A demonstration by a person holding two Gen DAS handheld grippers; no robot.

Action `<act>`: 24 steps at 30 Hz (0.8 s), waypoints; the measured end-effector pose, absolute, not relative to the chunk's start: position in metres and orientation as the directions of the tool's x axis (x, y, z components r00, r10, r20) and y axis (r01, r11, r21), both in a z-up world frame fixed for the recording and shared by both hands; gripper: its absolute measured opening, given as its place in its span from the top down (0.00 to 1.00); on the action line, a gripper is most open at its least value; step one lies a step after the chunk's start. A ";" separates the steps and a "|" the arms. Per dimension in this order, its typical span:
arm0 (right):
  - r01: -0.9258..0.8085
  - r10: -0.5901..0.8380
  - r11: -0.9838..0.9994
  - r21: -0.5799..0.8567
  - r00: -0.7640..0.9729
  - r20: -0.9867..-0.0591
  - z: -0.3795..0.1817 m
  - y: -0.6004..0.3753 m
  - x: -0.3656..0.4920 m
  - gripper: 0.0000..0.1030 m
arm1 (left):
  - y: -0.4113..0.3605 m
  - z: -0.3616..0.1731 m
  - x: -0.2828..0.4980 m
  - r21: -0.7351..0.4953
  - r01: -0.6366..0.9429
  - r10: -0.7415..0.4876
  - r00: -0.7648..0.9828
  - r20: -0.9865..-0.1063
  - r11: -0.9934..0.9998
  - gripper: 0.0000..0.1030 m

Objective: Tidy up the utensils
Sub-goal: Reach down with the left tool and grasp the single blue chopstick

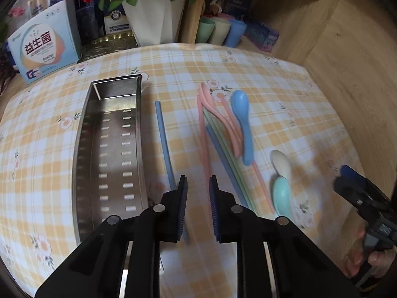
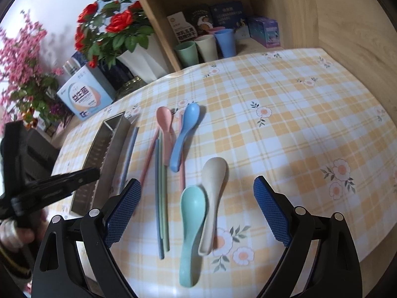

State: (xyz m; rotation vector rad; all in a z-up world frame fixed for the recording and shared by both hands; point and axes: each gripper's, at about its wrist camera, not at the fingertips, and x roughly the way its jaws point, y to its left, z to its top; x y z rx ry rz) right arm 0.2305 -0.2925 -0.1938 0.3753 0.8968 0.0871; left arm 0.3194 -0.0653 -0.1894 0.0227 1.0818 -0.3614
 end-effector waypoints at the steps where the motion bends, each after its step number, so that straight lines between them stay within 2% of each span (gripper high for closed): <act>1: 0.087 0.234 0.928 0.362 0.622 -0.748 -0.196 -0.296 0.234 0.14 | -0.068 -0.196 0.330 -0.144 0.290 -0.257 0.403 -0.878 0.946 0.83; 7: 0.106 0.253 0.914 0.392 0.608 -0.752 -0.204 -0.313 0.253 0.14 | -0.078 -0.228 0.370 -0.093 0.227 -0.169 0.343 -0.924 0.969 0.83; 19: 0.115 0.264 0.905 0.409 0.603 -0.753 -0.210 -0.325 0.268 0.14 | -0.073 -0.248 0.386 -0.013 0.153 -0.064 0.336 -0.940 0.988 0.83; 24: 0.119 0.264 0.905 0.408 0.596 -0.758 -0.212 -0.324 0.267 0.14 | -0.069 -0.248 0.385 0.000 0.154 -0.054 0.345 -0.937 0.988 0.89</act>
